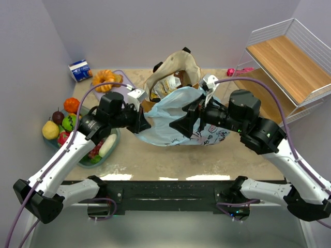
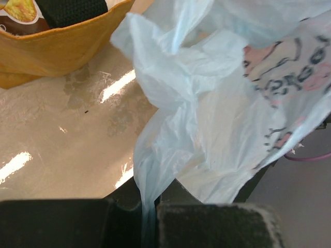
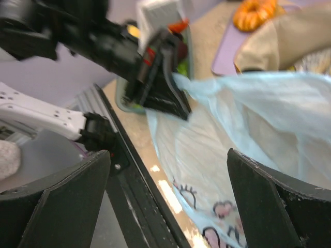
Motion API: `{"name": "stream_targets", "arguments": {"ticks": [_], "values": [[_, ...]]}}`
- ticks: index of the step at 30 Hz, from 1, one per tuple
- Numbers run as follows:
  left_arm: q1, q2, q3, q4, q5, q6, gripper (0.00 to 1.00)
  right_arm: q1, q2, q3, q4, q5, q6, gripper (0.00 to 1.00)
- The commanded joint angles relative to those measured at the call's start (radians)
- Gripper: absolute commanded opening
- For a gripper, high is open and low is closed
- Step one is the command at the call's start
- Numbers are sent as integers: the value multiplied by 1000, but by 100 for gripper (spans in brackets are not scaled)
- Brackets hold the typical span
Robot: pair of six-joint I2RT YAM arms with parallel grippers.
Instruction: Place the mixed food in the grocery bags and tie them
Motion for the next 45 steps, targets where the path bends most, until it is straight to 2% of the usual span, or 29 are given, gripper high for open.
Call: {"name": "stream_targets", "arguments": {"ticks": [1, 3, 5, 7, 10, 14, 16, 17, 19, 21, 25, 28, 31, 36, 45], "values": [[10, 23, 58, -42, 36, 66, 0, -5, 64, 95, 114, -180, 31, 99], [11, 32, 67, -43, 34, 74, 0, -3, 94, 100, 187, -229, 106, 99], [13, 34, 75, -33, 46, 77, 0, -2, 130, 121, 166, -214, 128, 99], [11, 34, 84, -10, 62, 71, 0, -2, 176, 108, 65, -80, 116, 99], [13, 26, 99, 16, 74, 63, 0, -2, 184, -16, 77, -53, 122, 99], [19, 31, 110, 26, 77, 69, 0, -3, 151, -199, 244, -189, 223, 99], [26, 38, 106, 29, 79, 75, 0, 0, 130, -259, 322, -210, 245, 99], [28, 40, 104, 29, 82, 86, 0, 0, 115, -265, 331, -219, 246, 99], [34, 55, 93, 32, 77, 97, 0, 0, 105, -274, 377, -332, 246, 99], [43, 78, 86, 33, 54, 115, 0, 0, 101, -291, 490, -500, 297, 99], [48, 118, 60, 36, 19, 144, 0, 6, 88, -314, 611, -593, 400, 99], [48, 120, 38, 52, 25, 169, 0, 8, 64, -278, 579, -582, 369, 99], [48, 106, 36, 58, 28, 195, 0, 6, 52, -257, 609, -587, 416, 99], [48, 49, 29, 116, 26, 200, 0, 6, 137, -221, 362, -468, 392, 99], [48, 32, 15, 142, -30, 187, 0, 6, 49, -434, 402, -329, 562, 99]]}}
